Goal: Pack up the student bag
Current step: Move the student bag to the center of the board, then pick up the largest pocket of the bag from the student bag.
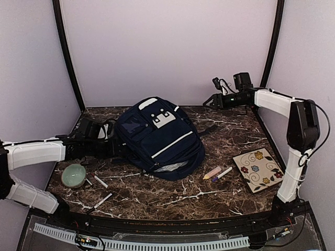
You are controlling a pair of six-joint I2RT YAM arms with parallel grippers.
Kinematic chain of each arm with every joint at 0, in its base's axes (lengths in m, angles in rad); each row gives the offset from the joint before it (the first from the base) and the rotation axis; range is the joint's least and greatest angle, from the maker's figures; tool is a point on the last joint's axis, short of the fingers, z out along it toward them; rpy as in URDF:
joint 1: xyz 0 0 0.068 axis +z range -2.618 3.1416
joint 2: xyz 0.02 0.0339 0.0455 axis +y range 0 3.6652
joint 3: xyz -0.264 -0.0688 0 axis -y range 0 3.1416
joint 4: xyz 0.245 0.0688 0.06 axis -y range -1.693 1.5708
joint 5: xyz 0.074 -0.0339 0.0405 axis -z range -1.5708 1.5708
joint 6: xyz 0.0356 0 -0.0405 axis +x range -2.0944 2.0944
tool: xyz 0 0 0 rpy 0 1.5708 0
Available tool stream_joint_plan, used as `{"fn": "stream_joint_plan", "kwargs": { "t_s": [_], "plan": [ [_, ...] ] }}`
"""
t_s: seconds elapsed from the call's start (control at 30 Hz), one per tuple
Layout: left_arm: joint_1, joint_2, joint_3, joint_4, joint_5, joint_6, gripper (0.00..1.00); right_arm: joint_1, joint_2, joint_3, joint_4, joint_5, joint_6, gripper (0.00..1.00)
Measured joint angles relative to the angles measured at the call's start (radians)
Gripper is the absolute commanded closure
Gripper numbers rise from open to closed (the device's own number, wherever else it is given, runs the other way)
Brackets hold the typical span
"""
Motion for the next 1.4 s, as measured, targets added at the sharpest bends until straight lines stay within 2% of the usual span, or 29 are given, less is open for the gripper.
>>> {"fn": "stream_joint_plan", "kwargs": {
  "t_s": [0.13, 0.23, 0.4, 0.57, 0.83, 1.03, 1.23, 1.4],
  "plan": [
    [-0.141, -0.061, -0.064, 0.085, 0.039, 0.112, 0.52, 0.024, -0.117, -0.154, 0.031, -0.068, -0.050, 0.38],
    [-0.192, -0.072, -0.142, 0.156, 0.063, 0.169, 0.52, 0.053, -0.168, -0.281, 0.050, -0.107, -0.100, 0.39],
    [-0.272, 0.011, -0.182, 0.227, 0.060, 0.246, 0.53, 0.124, -0.166, -0.304, 0.051, -0.116, -0.136, 0.39],
    [-0.330, 0.123, -0.180, 0.299, 0.058, 0.301, 0.53, 0.222, -0.107, -0.249, 0.044, -0.140, -0.179, 0.40],
    [-0.352, 0.196, -0.179, 0.334, -0.015, 0.369, 0.50, 0.311, 0.001, -0.199, -0.007, -0.155, -0.229, 0.42],
    [-0.352, 0.229, -0.180, 0.381, -0.035, 0.413, 0.51, 0.375, 0.018, -0.195, -0.047, -0.134, -0.299, 0.44],
    [-0.341, 0.264, -0.179, 0.430, -0.033, 0.462, 0.57, 0.470, 0.007, -0.245, -0.070, -0.101, -0.401, 0.45],
    [-0.306, 0.303, -0.177, 0.455, -0.004, 0.482, 0.65, 0.482, 0.007, -0.250, -0.092, -0.084, -0.452, 0.46]
  ]
}}
